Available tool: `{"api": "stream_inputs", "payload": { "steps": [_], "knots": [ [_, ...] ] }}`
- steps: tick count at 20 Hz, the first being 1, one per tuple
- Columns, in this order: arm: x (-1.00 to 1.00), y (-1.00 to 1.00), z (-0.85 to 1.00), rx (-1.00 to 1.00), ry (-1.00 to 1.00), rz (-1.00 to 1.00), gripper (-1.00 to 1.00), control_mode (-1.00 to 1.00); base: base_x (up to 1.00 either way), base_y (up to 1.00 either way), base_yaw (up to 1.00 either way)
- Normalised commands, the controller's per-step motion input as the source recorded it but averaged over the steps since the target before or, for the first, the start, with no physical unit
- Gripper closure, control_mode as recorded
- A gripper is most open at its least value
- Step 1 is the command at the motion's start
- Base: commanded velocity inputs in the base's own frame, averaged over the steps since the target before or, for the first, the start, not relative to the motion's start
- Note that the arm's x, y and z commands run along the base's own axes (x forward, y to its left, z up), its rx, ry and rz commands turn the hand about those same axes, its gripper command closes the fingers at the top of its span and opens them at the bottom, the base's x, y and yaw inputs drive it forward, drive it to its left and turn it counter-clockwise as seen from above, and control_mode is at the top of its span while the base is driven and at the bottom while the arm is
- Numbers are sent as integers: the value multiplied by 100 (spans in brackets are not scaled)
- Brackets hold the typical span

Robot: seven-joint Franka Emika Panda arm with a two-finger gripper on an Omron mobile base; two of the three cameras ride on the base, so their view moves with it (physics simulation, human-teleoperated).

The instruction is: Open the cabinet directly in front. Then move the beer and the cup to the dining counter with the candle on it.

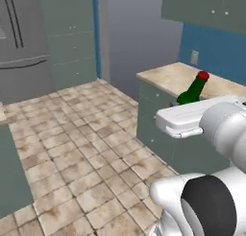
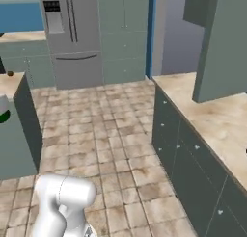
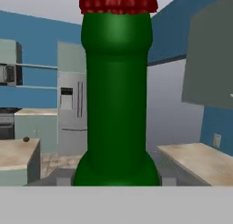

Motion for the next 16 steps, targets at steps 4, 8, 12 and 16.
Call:
{"api": "stream_inputs", "payload": {
  "steps": [4, 8, 12, 16],
  "knots": [
    [0, 0, 0, 0, 0, 0, 100, 100, 0, 12, 91],
    [0, 0, 0, 0, 0, 0, 100, 100, 0, 29, 69],
    [0, 0, 0, 0, 0, 0, 100, 100, 10, 19, 49],
    [0, 0, 0, 0, 0, 0, 100, 100, 14, -3, 2]
  ]
}}
